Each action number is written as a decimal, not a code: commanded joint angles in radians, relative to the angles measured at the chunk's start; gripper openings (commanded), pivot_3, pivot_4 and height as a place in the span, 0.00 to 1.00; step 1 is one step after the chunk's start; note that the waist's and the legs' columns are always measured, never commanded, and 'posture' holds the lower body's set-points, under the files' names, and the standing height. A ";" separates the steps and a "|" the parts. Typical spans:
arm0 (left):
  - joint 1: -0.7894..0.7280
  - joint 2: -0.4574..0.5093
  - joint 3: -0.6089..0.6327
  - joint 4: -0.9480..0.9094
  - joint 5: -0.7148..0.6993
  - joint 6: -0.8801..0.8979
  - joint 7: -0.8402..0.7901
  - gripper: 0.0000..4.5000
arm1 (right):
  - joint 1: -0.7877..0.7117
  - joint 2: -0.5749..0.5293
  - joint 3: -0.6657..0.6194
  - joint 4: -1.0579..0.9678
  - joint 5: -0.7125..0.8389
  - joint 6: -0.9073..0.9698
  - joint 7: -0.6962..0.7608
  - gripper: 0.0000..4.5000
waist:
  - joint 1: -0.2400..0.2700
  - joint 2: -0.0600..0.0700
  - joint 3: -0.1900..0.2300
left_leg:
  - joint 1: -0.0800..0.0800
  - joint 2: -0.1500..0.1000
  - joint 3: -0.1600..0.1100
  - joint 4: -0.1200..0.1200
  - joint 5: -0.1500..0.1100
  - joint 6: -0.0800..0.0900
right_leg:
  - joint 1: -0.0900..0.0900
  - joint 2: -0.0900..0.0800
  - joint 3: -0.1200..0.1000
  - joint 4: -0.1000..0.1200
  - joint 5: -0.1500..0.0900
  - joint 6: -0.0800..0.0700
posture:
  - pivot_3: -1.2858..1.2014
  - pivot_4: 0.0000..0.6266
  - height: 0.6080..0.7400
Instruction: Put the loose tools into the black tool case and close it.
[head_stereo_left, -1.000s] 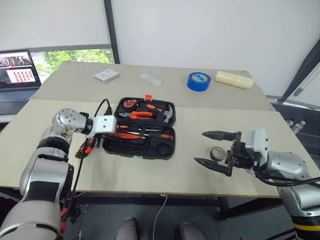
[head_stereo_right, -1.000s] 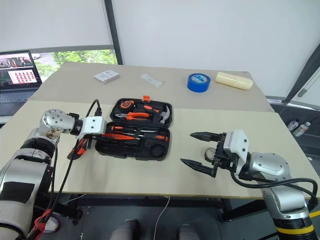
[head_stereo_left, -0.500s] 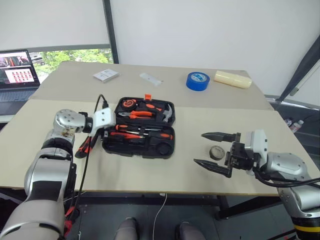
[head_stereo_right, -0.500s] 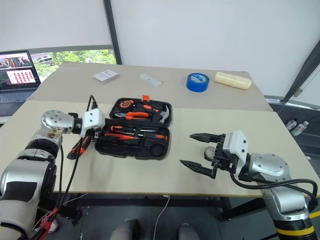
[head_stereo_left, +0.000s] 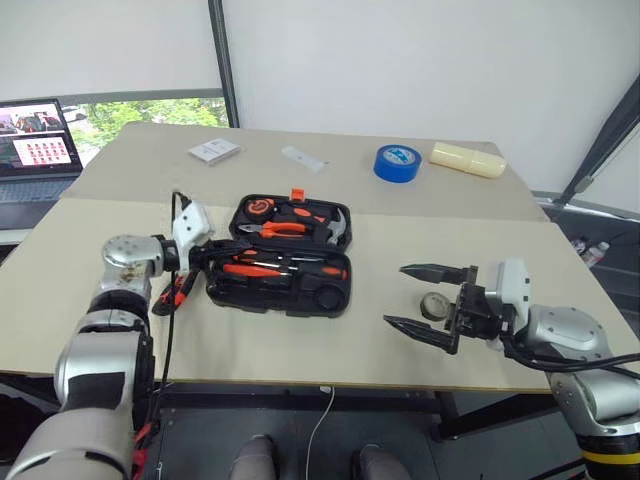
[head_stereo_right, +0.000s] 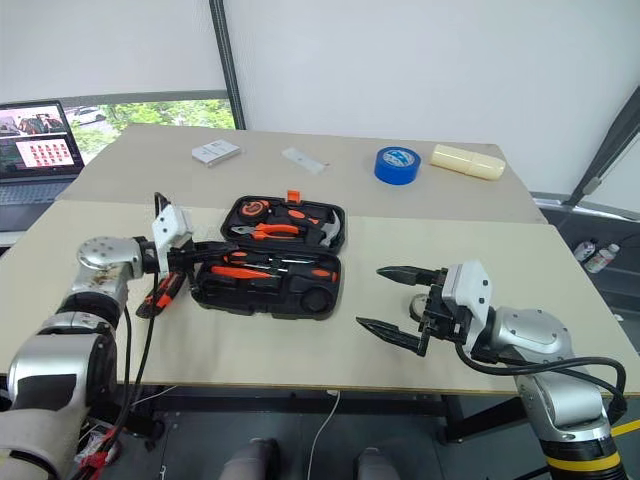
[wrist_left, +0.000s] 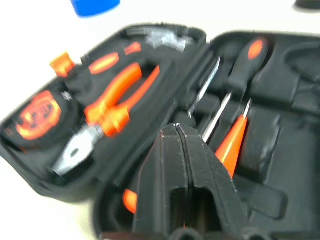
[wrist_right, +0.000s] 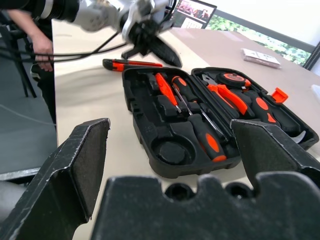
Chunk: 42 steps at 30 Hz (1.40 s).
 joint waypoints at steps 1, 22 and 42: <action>-0.009 -0.010 -0.027 -0.043 0.031 0.002 0.059 0.01 | 0.025 0.005 -0.019 -0.050 0.014 0.004 -0.017 1.00 | 0.000 0.000 0.000 | 0.000 0.000 0.000 0.000 0.000 0.000 | 0.000 0.000 0.000 0.000 0.000 0.000 | 0.52 0.24 1.00; -0.099 0.055 -0.152 -0.046 0.095 0.143 -0.224 0.01 | 0.029 0.010 -0.003 -0.059 0.027 0.017 -0.030 1.00 | -0.001 0.000 0.000 | 0.000 0.000 0.000 0.000 0.000 0.000 | 0.000 0.000 0.000 0.000 0.000 0.000 | 0.52 0.24 1.00; -0.107 -0.012 -0.169 -0.053 0.132 0.196 -0.063 0.01 | 0.031 0.027 0.007 -0.061 0.020 0.012 -0.042 1.00 | 0.000 0.000 0.000 | 0.000 0.000 0.000 0.000 0.000 0.000 | 0.000 0.000 0.000 0.000 0.000 0.000 | 0.52 0.24 1.00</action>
